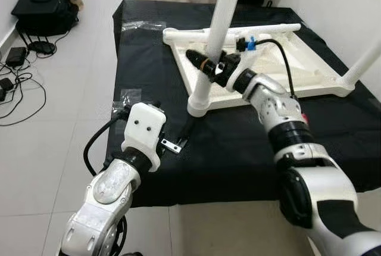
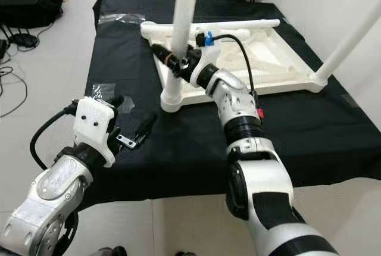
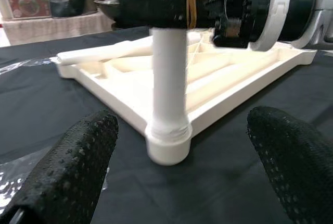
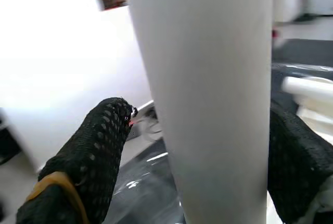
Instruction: Building children table
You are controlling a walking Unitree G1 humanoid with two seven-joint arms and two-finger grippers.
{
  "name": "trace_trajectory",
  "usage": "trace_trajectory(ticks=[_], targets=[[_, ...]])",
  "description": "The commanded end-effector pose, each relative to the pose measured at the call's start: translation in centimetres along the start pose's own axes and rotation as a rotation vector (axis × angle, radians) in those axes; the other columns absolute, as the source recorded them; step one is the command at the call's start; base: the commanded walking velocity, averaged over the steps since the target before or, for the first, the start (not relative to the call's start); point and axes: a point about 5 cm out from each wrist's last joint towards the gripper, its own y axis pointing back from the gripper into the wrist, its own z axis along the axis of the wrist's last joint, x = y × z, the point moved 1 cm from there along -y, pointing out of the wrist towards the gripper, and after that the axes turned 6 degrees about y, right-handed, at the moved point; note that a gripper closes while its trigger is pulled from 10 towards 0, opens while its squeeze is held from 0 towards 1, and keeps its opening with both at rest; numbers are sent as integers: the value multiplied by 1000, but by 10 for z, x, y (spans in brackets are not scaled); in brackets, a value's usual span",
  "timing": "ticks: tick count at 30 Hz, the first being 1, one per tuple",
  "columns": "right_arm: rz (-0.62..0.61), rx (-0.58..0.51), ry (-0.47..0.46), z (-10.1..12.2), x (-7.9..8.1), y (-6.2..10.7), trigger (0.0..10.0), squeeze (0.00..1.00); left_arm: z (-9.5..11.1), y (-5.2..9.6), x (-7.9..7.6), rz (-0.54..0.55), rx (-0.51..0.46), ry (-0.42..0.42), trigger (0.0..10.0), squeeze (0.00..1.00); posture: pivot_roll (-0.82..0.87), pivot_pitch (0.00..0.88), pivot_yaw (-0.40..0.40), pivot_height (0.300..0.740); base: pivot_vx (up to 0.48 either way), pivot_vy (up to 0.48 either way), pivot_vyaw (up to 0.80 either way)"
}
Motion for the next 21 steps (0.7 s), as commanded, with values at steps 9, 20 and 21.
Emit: trace_trajectory(ticks=[9,20,21], targets=[[286,-4,-1,-4,25,4,10000,0,-4,0,-1,-8,13,1,10000,0,88,138,-131,740,0,0,0],[-195,102,76,-11,-11,-6,0,0,-4,0,-1,-7,14,4,10000,0,88,141,-130,740,0,0,0],[-195,102,76,-11,-11,-6,0,0,-4,0,-1,-7,14,4,10000,0,88,141,-130,740,0,0,0]])
